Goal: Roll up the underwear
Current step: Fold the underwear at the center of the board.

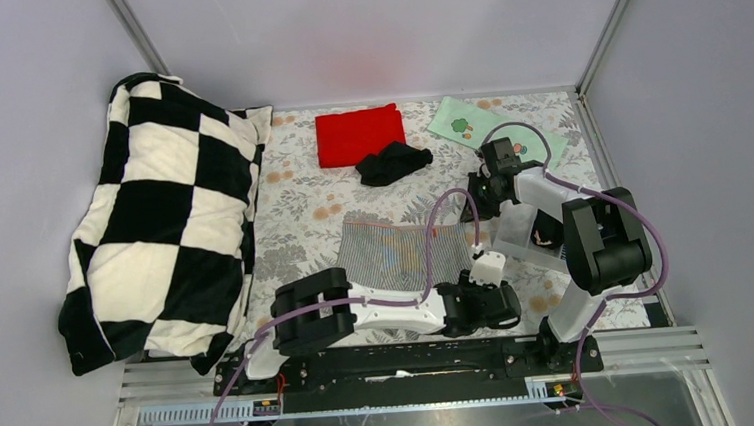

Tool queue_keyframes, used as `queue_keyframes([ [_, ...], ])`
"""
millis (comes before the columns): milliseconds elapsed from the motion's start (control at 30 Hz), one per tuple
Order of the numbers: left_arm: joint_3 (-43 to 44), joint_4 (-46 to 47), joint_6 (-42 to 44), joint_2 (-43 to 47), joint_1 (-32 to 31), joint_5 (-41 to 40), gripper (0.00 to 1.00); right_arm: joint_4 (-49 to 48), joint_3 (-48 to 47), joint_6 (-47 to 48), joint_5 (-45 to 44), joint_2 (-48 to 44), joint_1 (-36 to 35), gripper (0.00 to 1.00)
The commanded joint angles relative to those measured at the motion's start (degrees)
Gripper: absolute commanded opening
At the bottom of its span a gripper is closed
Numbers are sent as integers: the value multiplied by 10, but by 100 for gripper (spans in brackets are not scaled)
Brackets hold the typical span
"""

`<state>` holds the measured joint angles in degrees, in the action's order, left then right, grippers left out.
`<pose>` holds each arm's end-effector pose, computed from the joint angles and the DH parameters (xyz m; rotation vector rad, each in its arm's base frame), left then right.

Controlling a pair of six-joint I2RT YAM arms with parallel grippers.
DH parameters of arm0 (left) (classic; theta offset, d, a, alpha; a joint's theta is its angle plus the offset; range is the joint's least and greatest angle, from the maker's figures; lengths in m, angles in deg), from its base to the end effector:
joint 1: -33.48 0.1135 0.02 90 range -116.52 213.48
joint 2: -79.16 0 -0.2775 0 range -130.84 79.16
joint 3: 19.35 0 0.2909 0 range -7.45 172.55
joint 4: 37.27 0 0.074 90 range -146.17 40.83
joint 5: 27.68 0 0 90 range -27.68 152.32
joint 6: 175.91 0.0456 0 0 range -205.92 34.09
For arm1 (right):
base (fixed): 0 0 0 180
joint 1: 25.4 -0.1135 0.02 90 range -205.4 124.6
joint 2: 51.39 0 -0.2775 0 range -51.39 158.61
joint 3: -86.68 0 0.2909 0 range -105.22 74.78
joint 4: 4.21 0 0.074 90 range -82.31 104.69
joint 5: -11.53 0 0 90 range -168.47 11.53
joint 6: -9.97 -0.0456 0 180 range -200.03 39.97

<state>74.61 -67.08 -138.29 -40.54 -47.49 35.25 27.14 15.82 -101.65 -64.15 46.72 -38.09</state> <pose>0.0965 -0.4751 0.1337 0.4263 2.4110 -0.4624 0.3676 0.0943 0.1542 0.1126 2.6394 0.5358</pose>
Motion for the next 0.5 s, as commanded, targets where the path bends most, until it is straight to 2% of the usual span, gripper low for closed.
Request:
queue_keyframes([
  [0,16,-42,-2,-17,-3,-31,56,3,2,9,19,-17,3,17],
  [467,59,-50,33,-19,-15,-46,57,4,9,17,17,-14,2,17],
])
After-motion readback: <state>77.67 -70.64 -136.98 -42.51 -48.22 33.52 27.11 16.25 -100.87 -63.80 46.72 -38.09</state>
